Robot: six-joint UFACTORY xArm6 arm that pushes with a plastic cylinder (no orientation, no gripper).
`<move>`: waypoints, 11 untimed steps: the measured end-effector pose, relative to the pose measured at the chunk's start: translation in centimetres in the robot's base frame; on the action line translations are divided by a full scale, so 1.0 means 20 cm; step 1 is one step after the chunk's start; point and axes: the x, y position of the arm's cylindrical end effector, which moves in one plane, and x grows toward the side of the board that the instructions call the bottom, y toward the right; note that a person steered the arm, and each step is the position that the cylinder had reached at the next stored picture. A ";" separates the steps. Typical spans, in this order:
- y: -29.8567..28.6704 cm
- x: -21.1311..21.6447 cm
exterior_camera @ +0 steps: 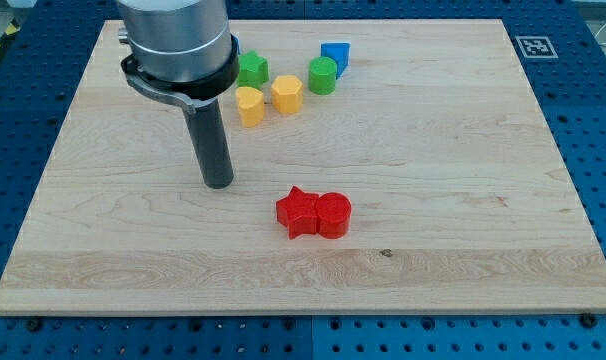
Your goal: Move green star a bit right
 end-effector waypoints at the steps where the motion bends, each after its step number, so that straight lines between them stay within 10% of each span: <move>1: -0.17 -0.07; 4: -0.42 -0.34; 11: 0.27 -0.74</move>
